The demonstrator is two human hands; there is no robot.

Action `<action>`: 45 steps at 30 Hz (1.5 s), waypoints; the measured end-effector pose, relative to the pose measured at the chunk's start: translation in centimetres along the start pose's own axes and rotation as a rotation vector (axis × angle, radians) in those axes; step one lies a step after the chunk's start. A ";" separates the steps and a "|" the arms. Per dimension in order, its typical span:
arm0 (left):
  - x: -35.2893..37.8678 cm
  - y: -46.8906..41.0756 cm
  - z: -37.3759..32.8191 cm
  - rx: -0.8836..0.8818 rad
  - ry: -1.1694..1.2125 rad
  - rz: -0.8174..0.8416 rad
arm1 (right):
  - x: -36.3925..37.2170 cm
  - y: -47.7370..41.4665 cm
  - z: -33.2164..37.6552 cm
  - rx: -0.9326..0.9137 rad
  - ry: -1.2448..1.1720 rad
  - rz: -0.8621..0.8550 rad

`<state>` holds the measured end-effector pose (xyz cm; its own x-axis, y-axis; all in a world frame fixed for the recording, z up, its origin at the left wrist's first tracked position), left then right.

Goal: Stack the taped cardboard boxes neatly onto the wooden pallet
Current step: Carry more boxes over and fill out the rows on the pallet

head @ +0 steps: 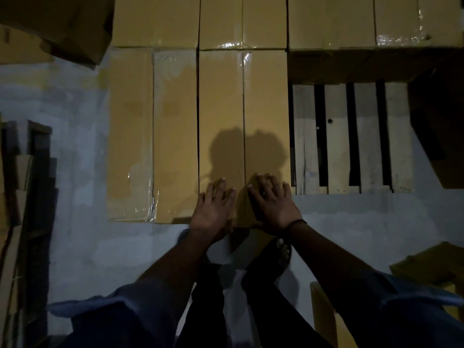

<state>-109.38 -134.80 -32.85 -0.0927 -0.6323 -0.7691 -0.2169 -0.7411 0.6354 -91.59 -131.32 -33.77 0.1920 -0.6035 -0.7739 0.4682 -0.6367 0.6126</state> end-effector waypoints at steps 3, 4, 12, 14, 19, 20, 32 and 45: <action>0.1 0.5 2.0 -0.068 0.019 0.009 | -1.0 -0.2 -1.1 0.140 -0.089 -0.025; 0.1 0.6 2.5 -0.081 0.034 0.027 | -1.2 -0.2 -1.5 0.182 -0.114 -0.028; 0.4 0.7 4.3 -0.068 0.015 0.085 | -0.4 -0.2 -0.7 0.164 -0.103 0.035; 0.4 0.7 4.2 -0.058 -0.010 0.082 | 0.0 0.0 -0.2 0.139 -0.080 0.059; 0.5 0.8 4.6 -0.026 -0.067 0.046 | 0.6 -0.1 0.1 0.123 -0.046 0.095; 0.5 0.8 4.6 -0.016 -0.077 0.034 | 0.6 -0.1 0.2 0.122 -0.048 0.096; 0.5 0.9 5.0 0.035 -0.137 -0.035 | 0.7 -0.5 0.4 0.116 -0.030 0.075; 0.3 0.7 5.6 0.031 -0.119 -0.026 | 0.6 -1.0 0.2 0.114 0.037 0.056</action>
<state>-115.01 -134.23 -33.06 -0.2010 -0.5807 -0.7889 -0.2506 -0.7481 0.6145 -92.09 -131.12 -34.87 0.2481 -0.6230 -0.7418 0.3549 -0.6541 0.6680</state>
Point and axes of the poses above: each hand's wrist, its own y-axis away from the middle knuckle, its own x-axis out of the palm, z = x × y, the point moved 5 cm from there along -y, towards the middle knuckle, and after that the axes turned 1 degree about y, right-handed, at the moved point
